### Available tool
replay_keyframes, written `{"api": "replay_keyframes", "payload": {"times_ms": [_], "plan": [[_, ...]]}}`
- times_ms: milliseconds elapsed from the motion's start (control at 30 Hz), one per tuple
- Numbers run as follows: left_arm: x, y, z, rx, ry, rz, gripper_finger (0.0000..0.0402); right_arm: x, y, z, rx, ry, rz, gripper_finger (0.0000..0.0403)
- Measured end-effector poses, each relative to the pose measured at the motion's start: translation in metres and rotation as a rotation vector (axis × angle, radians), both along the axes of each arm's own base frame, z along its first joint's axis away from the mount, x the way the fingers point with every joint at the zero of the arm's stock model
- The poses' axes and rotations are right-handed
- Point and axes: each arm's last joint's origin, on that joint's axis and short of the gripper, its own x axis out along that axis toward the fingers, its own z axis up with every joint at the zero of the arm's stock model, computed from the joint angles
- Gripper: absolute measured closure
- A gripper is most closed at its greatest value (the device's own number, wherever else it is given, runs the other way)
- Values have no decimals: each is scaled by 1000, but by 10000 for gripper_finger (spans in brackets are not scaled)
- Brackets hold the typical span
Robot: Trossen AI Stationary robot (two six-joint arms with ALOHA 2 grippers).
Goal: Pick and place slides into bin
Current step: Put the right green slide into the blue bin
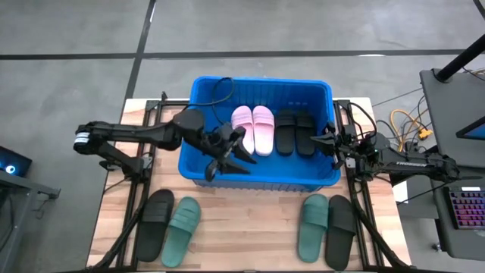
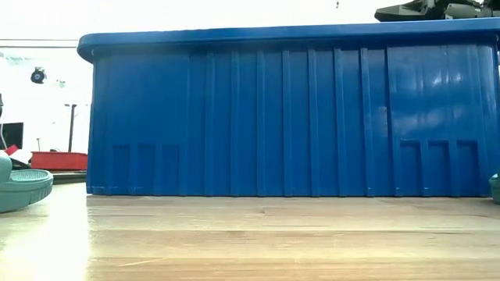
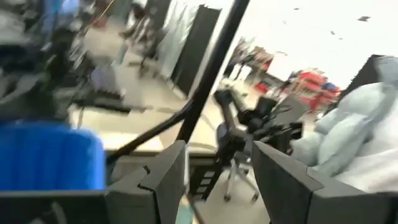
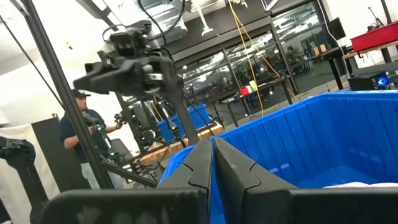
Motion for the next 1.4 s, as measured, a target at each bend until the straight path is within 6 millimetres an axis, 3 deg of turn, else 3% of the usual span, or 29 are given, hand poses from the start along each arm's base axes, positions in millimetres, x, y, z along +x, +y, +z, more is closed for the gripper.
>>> {"api": "replay_keyframes", "payload": {"times_ms": [400, 533, 667, 767, 1000, 1200, 1400], "plan": [[3, -6, 0, -50, 8, 1, 231, 0, 0, 0, 5, -1, 4, 394], [3, -5, 0, -51, 6, 24, 231, -2, 3, 8, -14, -72, 105, 394], [3, -2, 0, -38, -2, 48, 231, -5, 6, 37, -31, -125, 165, 392], [4, 1, -1, -12, -15, 86, 231, 0, 5, 56, -33, -19, 158, 377], [-1, 16, -2, -1, 38, 193, 230, 18, 5, 108, -115, 170, 194, 297], [-19, 28, -2, 15, 143, 252, 230, 35, 12, 154, -242, 131, 281, 223], [-53, 33, 12, 87, 156, 368, 230, 48, 18, 179, -169, 235, 349, 206]]}}
